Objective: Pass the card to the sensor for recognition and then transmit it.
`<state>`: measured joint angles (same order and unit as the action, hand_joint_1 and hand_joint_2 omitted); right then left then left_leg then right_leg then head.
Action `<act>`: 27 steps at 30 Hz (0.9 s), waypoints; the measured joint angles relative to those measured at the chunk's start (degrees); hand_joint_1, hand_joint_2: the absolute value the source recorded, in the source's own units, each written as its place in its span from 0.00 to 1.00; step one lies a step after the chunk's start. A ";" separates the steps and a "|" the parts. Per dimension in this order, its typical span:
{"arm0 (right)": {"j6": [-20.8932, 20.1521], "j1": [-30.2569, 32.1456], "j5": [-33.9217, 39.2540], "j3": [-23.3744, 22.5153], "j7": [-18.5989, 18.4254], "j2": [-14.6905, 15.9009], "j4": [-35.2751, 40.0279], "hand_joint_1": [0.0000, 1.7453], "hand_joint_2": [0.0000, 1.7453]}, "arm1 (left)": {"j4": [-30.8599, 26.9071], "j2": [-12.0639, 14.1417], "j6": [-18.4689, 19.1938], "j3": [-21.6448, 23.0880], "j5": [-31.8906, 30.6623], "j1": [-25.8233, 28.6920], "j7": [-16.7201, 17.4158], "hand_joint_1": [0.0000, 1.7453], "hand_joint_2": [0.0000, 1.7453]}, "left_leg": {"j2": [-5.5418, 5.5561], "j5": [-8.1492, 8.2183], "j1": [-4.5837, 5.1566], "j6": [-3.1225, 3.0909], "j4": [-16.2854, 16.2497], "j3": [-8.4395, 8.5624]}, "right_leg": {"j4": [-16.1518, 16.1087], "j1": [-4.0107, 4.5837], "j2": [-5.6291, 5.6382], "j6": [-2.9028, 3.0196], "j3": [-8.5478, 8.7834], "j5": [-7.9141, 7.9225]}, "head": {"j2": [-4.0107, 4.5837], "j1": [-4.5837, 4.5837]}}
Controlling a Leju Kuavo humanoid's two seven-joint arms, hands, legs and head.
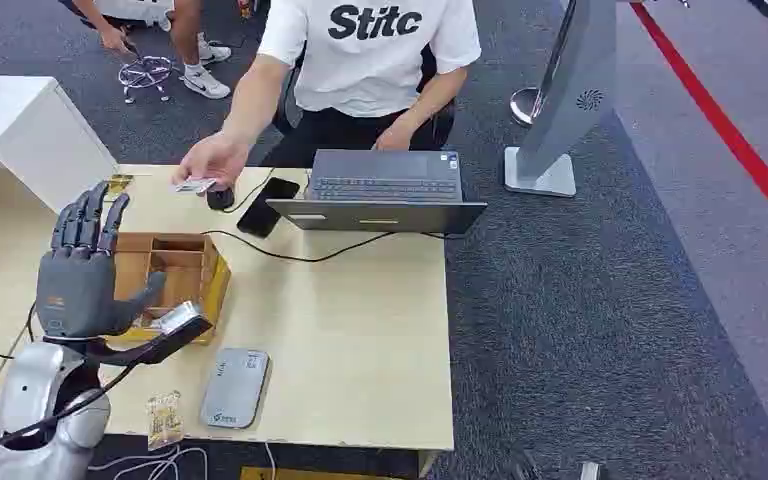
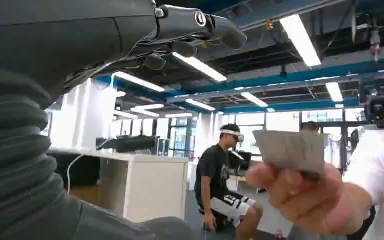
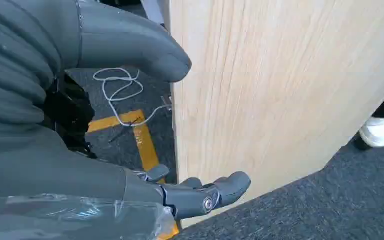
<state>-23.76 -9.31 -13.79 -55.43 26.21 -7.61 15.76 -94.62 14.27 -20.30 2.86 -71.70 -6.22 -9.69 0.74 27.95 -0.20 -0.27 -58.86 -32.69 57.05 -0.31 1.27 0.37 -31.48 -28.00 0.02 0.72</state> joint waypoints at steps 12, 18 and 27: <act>1.09 -0.40 2.82 2.52 -2.36 -0.07 -0.02 0.00 1.00 | 9.43 9.84 -2.28 6.35 -14.85 -5.47 12.84 0.00 1.00 | 0.00 -0.02 -0.01 0.03 0.00 -0.01 | 0.01 0.00 0.00 0.00 -0.01 0.00 | 0.00 -0.02; 1.32 -0.47 4.22 3.17 -3.37 -0.11 -0.02 0.00 1.00 | 11.30 12.18 -5.97 8.13 -17.69 -6.17 18.10 0.00 1.00 | 0.00 -0.02 -0.01 0.03 0.00 -0.02 | 0.01 0.00 0.01 0.00 -0.01 0.00 | 0.00 0.00; 0.94 -0.57 4.50 3.50 -2.75 -0.13 -0.02 0.00 1.00 | 11.74 13.08 -6.89 9.23 -17.71 -6.15 18.08 1.00 1.00 | 0.01 -0.03 -0.01 0.04 0.00 -0.02 | 0.01 0.00 0.00 0.00 0.00 0.00 | 0.02 -0.02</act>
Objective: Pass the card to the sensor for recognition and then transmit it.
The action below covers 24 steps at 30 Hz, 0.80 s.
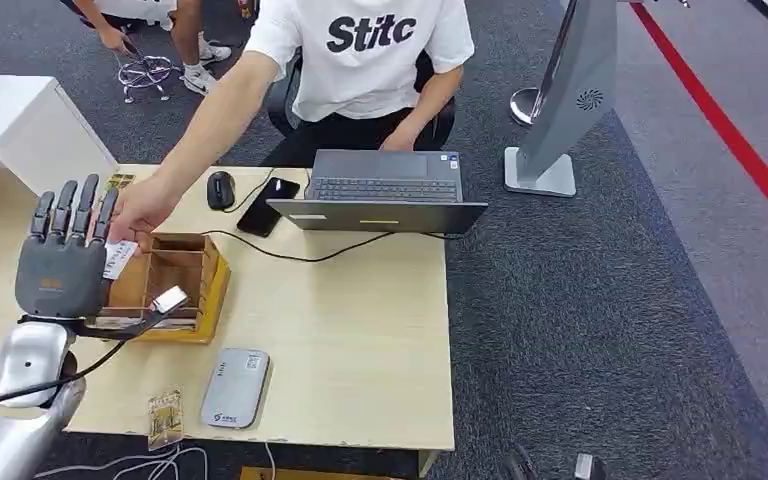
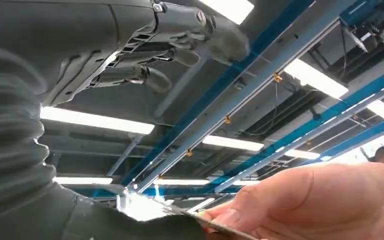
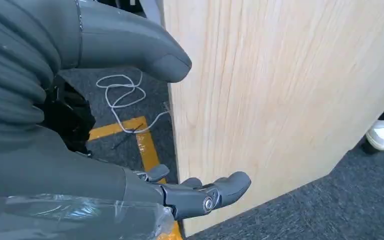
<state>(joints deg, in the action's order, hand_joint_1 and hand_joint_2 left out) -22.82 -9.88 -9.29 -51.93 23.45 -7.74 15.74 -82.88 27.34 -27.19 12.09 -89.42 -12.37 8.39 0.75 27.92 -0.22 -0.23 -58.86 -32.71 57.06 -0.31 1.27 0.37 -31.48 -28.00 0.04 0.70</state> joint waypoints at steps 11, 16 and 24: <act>0.55 -0.02 0.37 0.81 -0.57 -0.09 -0.07 0.00 1.00 | -1.12 0.55 -1.92 0.02 0.00 1.00 1.93 1.00 1.00 | 0.00 -0.01 -0.02 0.01 0.00 -0.01 | 0.01 0.01 0.00 0.01 -0.01 0.00 | -0.02 0.02; -0.09 -0.02 0.74 1.03 -0.61 -0.24 -0.07 0.00 1.00 | -1.46 1.33 -2.18 0.26 0.00 1.15 2.69 1.00 1.00 | -0.01 -0.01 -0.02 0.02 0.00 0.00 | 0.01 0.02 0.02 0.01 -0.01 0.00 | 0.00 0.02; -0.05 -0.02 1.77 1.40 -0.94 -0.31 -0.07 0.00 1.00 | -2.47 1.33 -2.67 0.85 0.00 1.88 3.35 1.00 1.00 | 0.00 -0.01 -0.02 0.02 0.00 -0.01 | 0.00 0.01 0.01 0.01 -0.01 0.00 | -0.02 0.00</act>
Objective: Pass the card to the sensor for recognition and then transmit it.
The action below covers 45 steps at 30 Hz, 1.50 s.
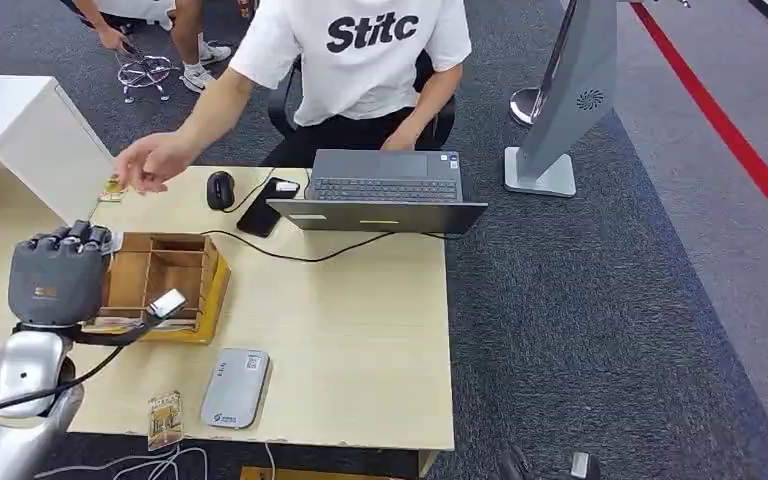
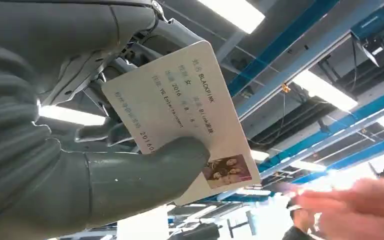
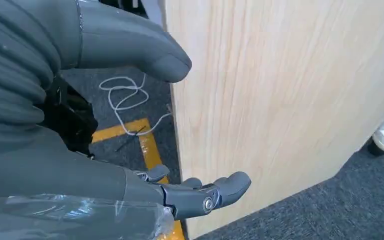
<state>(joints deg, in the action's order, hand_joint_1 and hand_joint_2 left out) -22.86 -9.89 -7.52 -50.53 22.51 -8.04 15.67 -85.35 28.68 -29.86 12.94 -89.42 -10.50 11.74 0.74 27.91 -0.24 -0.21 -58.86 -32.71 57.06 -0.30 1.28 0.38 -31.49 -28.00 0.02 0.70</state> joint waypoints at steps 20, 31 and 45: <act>-0.15 1.94 2.41 0.52 2.89 0.17 0.00 0.00 1.00 | -9.53 -18.86 3.95 -3.65 4.32 16.25 -22.97 1.00 1.00 | -0.05 0.09 0.06 -0.08 -0.01 -0.03 | -0.07 -0.05 0.05 -0.02 -0.06 -0.02 | 0.02 -0.02; -0.57 2.21 2.73 0.52 2.99 0.46 0.00 0.00 1.00 | -7.74 -18.56 13.68 -1.55 7.34 17.58 -22.47 1.00 1.00 | -0.04 0.06 0.03 -0.07 -0.01 -0.03 | -0.04 -0.03 0.04 -0.02 -0.05 -0.01 | 0.02 -0.04; 0.08 2.29 2.38 0.50 2.84 0.57 0.00 0.00 1.00 | -5.29 -17.95 15.06 -0.70 7.47 17.32 -22.40 1.00 1.00 | -0.04 0.06 0.04 -0.07 -0.01 -0.03 | -0.04 -0.03 0.04 -0.02 -0.05 -0.01 | 0.00 -0.02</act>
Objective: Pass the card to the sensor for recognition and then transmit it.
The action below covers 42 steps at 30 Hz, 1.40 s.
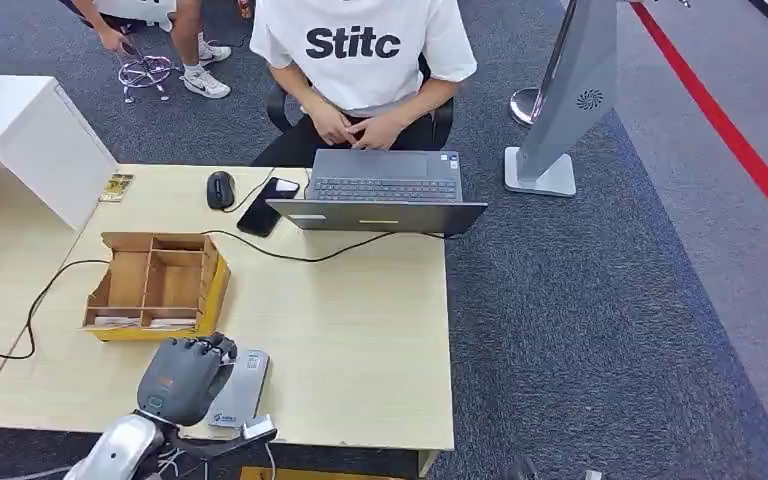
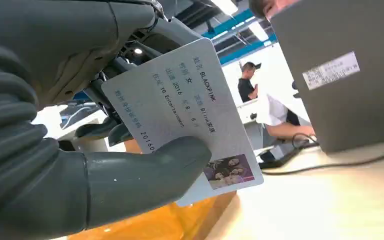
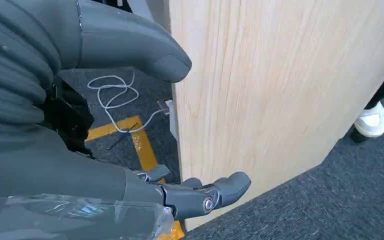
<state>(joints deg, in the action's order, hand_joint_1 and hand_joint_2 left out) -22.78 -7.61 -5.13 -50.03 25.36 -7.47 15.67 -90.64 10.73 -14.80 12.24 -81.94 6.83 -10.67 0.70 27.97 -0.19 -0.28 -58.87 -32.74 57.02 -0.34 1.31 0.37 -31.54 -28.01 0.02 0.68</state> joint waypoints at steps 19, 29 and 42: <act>-3.31 0.00 3.23 -1.07 -2.16 0.00 -0.02 0.00 1.00 | 5.31 3.83 6.52 4.31 2.14 -2.60 3.06 1.00 1.00 | 0.03 -0.01 0.00 0.00 0.00 0.02 | 0.01 0.00 -0.05 0.00 0.05 0.00 | 0.00 -0.02; -5.00 0.10 3.47 -1.64 -2.25 -0.02 -0.18 0.00 1.00 | 1.40 0.79 -6.01 4.13 -2.71 -3.89 4.50 1.00 1.00 | 0.06 -0.02 0.00 0.01 0.00 0.02 | 0.01 0.00 -0.06 0.00 0.06 0.01 | 0.00 -0.04; -5.44 -0.42 3.93 -1.49 -4.61 -0.26 -0.31 0.00 1.00 | -1.46 2.23 -8.52 -8.15 -0.13 -12.56 2.21 1.00 1.00 | 0.07 -0.09 -0.06 0.11 0.00 0.03 | 0.09 0.05 -0.07 0.03 0.04 0.02 | 0.02 -0.04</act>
<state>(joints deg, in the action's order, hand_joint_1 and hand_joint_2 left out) -28.22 -8.03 -1.20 -51.52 20.74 -7.74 15.37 -92.11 12.96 -23.32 4.09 -82.07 -5.73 -8.46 0.76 27.88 -0.25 -0.16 -58.87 -32.71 57.12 -0.29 1.24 0.40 -31.49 -27.99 0.04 0.63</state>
